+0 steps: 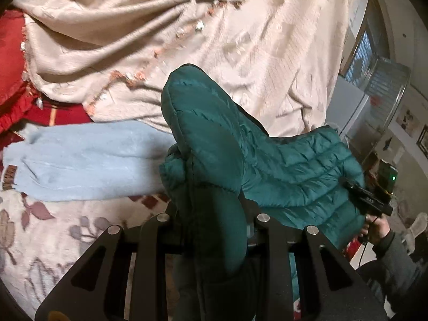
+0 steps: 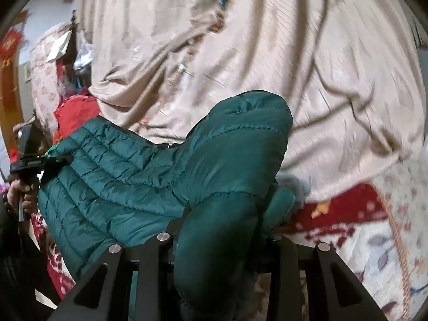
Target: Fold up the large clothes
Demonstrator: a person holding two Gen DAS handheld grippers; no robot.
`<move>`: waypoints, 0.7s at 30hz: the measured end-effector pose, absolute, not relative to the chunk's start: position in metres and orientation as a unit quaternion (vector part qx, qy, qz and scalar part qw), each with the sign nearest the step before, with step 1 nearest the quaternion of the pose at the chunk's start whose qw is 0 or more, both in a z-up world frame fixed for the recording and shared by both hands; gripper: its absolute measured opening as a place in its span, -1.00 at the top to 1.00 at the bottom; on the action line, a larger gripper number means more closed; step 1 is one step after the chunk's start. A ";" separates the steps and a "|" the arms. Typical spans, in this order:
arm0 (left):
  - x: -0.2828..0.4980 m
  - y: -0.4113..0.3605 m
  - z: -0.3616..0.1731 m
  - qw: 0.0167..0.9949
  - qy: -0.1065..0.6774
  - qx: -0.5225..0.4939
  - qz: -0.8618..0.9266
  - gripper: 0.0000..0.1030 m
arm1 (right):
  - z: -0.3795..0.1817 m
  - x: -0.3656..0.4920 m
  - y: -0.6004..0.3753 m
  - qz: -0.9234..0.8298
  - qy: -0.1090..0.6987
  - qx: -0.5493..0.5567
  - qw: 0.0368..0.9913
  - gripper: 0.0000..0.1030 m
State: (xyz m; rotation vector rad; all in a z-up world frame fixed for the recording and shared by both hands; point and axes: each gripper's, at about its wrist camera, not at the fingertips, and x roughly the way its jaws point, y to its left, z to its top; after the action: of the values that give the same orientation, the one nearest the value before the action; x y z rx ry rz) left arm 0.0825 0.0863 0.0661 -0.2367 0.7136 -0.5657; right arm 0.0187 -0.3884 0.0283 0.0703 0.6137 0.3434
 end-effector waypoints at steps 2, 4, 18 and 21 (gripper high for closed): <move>0.087 0.074 0.055 0.886 0.367 -0.104 -0.262 0.48 | 0.012 0.031 -0.395 0.170 0.328 0.046 0.928 0.38; 0.091 0.066 0.043 0.885 0.389 -0.088 -0.239 0.48 | -0.010 0.045 -0.401 0.169 0.363 0.060 0.914 0.36; 0.112 0.084 0.010 0.867 0.464 -0.125 -0.133 -0.18 | -0.003 0.046 -0.446 -0.012 0.405 0.153 0.902 -0.38; 0.101 0.085 0.026 0.897 0.424 -0.102 -0.080 -0.18 | 0.022 0.034 -0.447 -0.083 0.345 0.136 0.925 -0.44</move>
State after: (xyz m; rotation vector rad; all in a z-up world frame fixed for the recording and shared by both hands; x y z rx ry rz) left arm 0.1013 0.0853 0.0257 -0.2106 0.8778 -0.1653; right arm 0.0344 -0.4465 0.0225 0.2798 0.7075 -0.1698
